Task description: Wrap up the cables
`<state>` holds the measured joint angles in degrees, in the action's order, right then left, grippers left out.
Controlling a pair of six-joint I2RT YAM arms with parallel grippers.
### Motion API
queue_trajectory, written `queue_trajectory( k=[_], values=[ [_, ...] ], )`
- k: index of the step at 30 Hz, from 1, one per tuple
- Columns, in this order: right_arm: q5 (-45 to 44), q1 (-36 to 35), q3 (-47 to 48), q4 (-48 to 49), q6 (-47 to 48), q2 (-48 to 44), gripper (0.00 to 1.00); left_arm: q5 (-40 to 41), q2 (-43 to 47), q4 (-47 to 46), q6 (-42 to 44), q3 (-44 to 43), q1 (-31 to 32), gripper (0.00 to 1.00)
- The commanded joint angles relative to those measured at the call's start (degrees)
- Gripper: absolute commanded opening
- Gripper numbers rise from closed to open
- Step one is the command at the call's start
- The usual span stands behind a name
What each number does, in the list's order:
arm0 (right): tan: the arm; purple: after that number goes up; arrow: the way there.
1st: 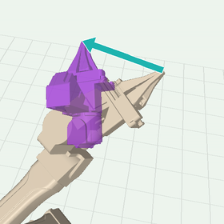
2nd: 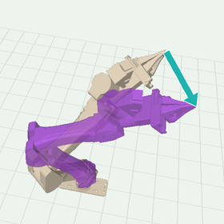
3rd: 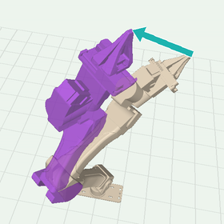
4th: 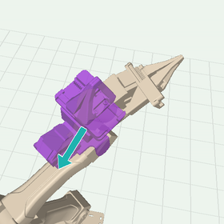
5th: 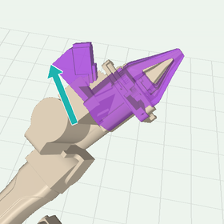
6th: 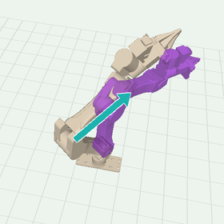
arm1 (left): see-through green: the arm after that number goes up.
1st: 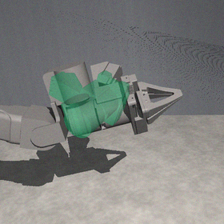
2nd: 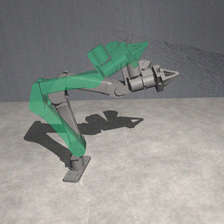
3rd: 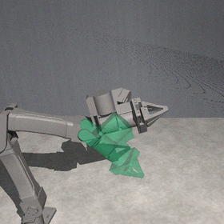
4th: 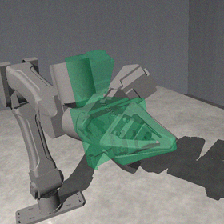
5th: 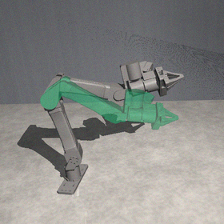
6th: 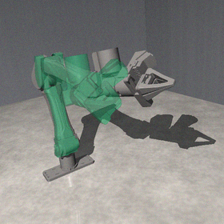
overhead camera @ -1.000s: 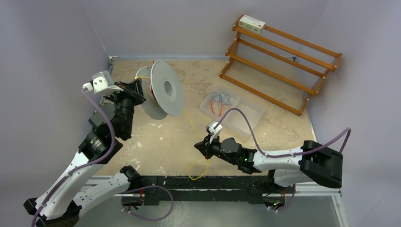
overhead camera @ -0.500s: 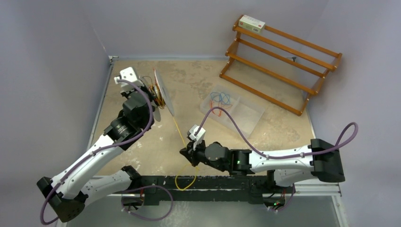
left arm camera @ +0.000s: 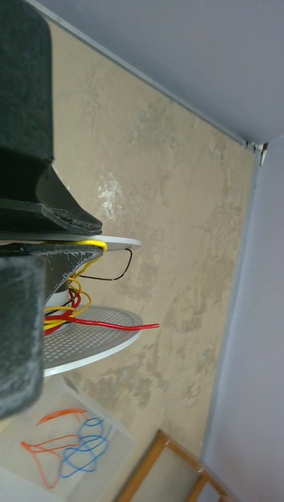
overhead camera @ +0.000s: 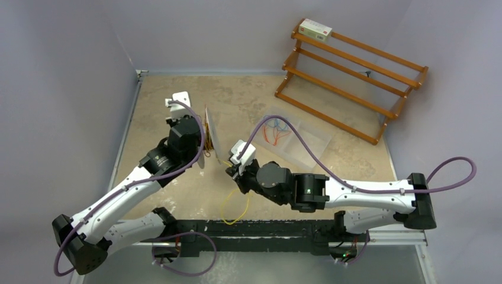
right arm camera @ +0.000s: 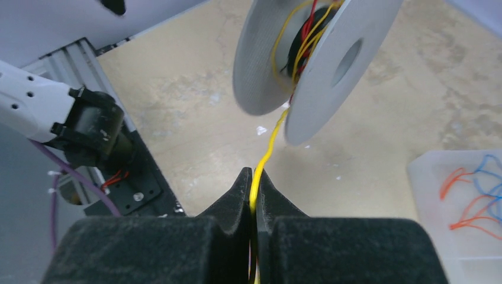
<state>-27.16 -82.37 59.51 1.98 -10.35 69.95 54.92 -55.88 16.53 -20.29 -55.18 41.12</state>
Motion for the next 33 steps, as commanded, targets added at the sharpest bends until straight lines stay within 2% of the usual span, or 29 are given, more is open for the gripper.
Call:
queue_trajectory(
  k=[1,7,17,24,28,33],
  values=[
    [-2.88,1.49,5.95,-2.68,9.99,-1.01,0.00,-6.96,2.82,-1.70,3.41,2.10,0.41,0.00],
    [4.57,10.21,9.83,-3.20,16.24,0.75,0.00,-13.97,2.17,2.69,7.01,0.95,2.15,0.00],
    [3.92,16.97,15.33,-2.00,25.61,6.67,0.00,-24.42,2.37,5.00,13.08,1.56,5.94,0.00],
    [8.77,24.60,14.33,0.70,26.05,7.79,0.00,-32.93,6.36,5.29,14.16,3.16,7.13,0.00],
    [11.03,27.74,13.63,0.73,25.53,8.71,0.00,-40.16,7.96,9.25,15.59,0.72,7.15,0.00],
    [12.67,30.87,10.02,2.35,23.57,8.75,0.06,-47.99,10.25,13.27,16.31,-2.83,7.13,0.00]
  ],
)
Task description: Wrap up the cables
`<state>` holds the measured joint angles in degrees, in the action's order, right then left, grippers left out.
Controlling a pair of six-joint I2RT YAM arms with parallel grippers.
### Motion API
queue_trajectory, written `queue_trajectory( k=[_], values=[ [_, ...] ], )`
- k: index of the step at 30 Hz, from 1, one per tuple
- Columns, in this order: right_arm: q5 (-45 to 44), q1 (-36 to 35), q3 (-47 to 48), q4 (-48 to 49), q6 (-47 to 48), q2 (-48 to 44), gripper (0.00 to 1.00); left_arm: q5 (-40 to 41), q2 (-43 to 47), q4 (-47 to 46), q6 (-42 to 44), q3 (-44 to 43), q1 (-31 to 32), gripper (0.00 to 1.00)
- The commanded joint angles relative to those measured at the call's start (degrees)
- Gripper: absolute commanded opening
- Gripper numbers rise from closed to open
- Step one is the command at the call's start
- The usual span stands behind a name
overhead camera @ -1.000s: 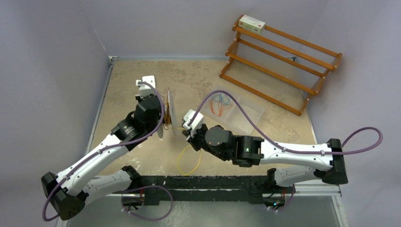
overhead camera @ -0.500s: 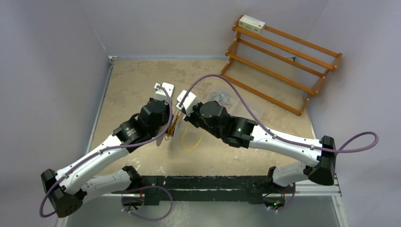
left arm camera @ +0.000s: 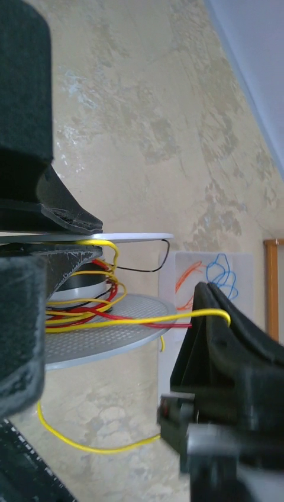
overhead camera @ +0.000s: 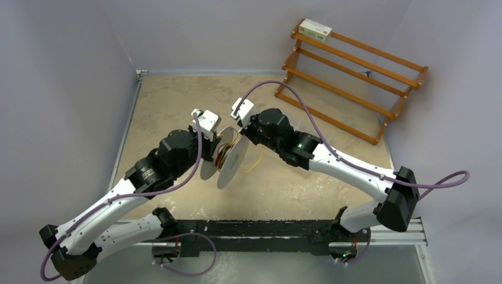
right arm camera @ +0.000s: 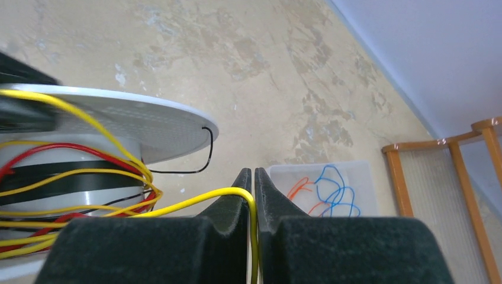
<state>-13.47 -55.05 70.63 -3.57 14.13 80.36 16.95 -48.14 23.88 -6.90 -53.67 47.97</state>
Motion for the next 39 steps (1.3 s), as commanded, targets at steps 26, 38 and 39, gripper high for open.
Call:
queue_trajectory(
  k=[26,38,39],
  values=[
    [7.85,7.32,-30.42,23.11,-17.71,-14.56,0.23,-20.63,8.86,5.36,-0.82,-12.86,0.28,0.00],
    [7.21,7.41,-40.05,29.51,-22.59,-18.08,0.24,-21.67,11.04,-0.09,-4.74,-15.67,0.29,0.00],
    [7.43,7.41,-40.69,30.05,-23.02,-18.27,0.24,-21.65,11.15,-0.71,-5.27,-15.72,0.29,0.00]
  ],
)
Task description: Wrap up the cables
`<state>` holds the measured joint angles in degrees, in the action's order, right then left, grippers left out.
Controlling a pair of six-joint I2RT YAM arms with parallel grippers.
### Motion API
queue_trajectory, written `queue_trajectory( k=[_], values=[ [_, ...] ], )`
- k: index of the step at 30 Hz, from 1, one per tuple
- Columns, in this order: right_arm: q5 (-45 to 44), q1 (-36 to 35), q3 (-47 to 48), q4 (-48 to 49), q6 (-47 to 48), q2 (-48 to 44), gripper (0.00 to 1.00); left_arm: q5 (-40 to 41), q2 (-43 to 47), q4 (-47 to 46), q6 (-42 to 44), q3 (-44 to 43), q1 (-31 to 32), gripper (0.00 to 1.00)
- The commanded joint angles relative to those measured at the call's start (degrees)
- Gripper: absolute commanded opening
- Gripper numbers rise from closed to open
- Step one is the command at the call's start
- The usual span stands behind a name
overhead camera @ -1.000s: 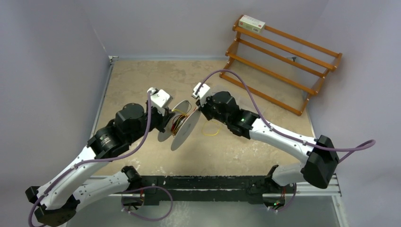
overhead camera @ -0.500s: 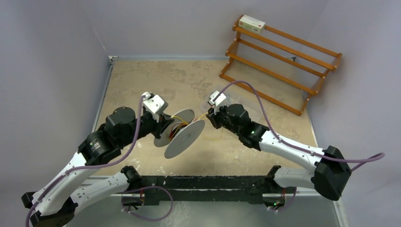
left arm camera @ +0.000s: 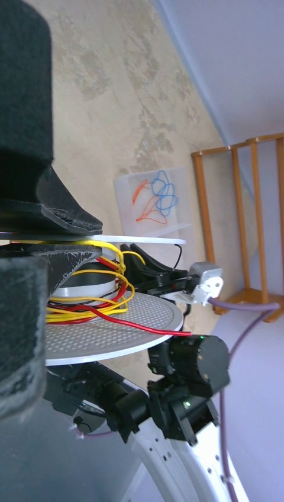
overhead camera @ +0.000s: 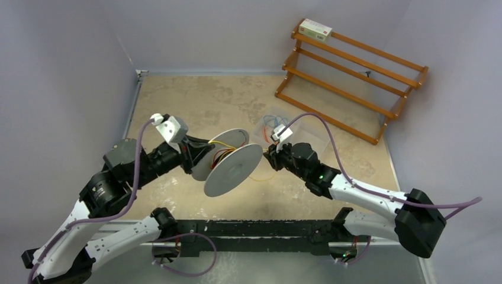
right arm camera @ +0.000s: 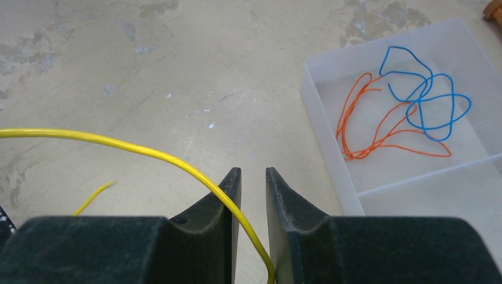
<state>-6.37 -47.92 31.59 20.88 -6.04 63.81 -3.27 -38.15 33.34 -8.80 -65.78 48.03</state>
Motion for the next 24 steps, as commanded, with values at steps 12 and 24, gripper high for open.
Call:
queue_trajectory(
  k=[12,24],
  values=[
    [4.17,0.28,-7.05,9.16,-7.90,-3.10,0.20,4.91,3.20,-18.35,-6.68,-2.57,0.22,0.00],
    [6.82,0.15,-10.50,15.46,-11.02,1.16,0.00,17.97,4.02,-27.20,-9.54,0.81,0.22,0.00]
  ],
)
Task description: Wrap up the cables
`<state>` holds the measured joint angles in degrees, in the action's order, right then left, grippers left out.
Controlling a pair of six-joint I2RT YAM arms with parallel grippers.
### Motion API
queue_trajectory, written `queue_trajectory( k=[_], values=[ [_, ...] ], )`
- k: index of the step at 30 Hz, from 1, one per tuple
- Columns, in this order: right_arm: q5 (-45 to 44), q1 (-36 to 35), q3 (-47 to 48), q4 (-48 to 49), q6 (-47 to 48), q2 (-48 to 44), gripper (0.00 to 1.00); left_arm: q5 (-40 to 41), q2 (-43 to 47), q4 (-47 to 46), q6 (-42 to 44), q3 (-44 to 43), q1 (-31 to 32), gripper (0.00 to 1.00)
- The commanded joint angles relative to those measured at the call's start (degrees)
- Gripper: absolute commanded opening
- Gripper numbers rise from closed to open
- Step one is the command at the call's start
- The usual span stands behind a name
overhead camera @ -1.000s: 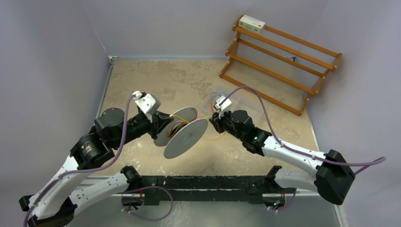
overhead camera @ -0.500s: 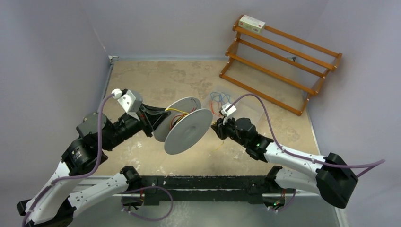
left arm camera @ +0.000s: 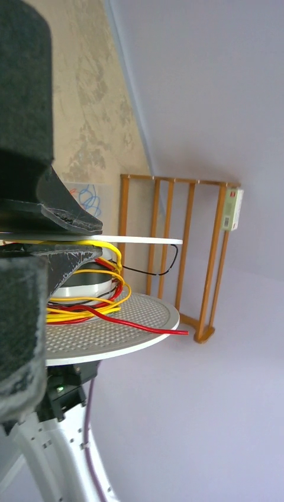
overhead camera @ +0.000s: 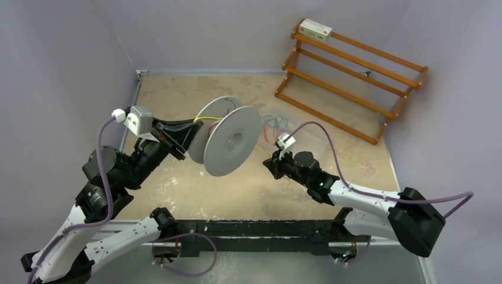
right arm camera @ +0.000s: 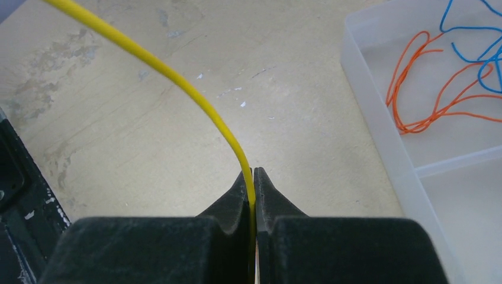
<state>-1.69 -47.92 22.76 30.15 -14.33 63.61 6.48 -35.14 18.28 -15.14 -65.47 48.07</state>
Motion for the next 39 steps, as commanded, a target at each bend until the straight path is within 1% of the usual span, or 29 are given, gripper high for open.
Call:
queue_trajectory(
  k=[1,5,11,14,19,23,27,33,39],
  values=[
    [2.35,0.05,-2.05,6.86,-3.81,1.94,0.00,10.36,0.95,-12.76,-3.59,0.97,0.16,0.00],
    [1.81,-1.87,-3.81,9.45,-6.13,3.31,0.00,17.65,0.79,-15.53,-4.98,3.58,0.18,0.00],
    [-3.58,-9.06,-3.54,8.90,-8.13,3.24,0.00,27.73,-2.07,-16.94,-7.68,5.16,0.18,0.00],
    [-4.40,-11.32,-3.02,8.96,-9.62,3.63,0.00,31.90,-3.55,-18.01,-8.70,6.20,0.18,0.00],
    [-6.06,-15.69,-0.45,7.91,-10.46,6.01,0.00,37.21,-5.94,-19.63,-9.38,7.44,0.18,0.00],
    [-9.88,-21.05,3.31,6.08,-10.35,8.66,0.00,42.58,-8.34,-18.76,-8.98,7.14,0.13,0.00],
    [-11.03,-24.62,7.82,3.75,-9.54,10.10,0.00,46.13,-12.58,-14.52,-7.53,5.00,0.18,0.00],
    [-13.66,-27.42,17.15,-5.71,-6.16,8.73,0.00,49.32,-17.37,-8.14,-6.05,4.30,0.10,0.00],
    [-14.35,-27.57,25.80,-15.01,-2.20,7.72,0.00,47.84,-21.04,-1.97,-5.67,3.92,0.17,0.00]
  ],
)
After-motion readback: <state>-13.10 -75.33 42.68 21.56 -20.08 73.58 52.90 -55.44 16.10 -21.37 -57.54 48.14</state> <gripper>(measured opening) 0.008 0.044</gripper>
